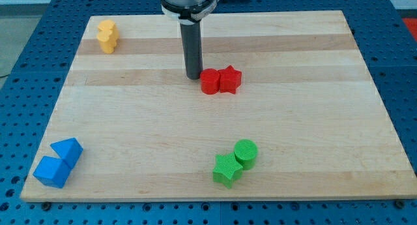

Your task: Move your arm towards the right side of the board

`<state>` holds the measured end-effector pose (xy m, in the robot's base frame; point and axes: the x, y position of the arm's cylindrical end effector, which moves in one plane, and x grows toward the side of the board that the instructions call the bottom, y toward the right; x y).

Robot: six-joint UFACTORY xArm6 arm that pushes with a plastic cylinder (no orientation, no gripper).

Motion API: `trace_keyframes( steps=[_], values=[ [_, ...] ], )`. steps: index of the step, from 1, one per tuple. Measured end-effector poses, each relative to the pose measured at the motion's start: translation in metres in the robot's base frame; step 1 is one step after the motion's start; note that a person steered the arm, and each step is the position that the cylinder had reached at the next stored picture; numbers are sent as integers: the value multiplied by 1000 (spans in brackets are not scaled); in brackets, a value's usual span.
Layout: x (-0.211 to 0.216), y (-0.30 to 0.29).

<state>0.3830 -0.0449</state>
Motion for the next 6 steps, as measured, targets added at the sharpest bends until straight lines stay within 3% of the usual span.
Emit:
trace_keyframes(
  steps=[2, 3, 4, 6],
  values=[
    [-20, 11],
    [-43, 77],
    [-38, 152],
    [11, 108]
  ],
)
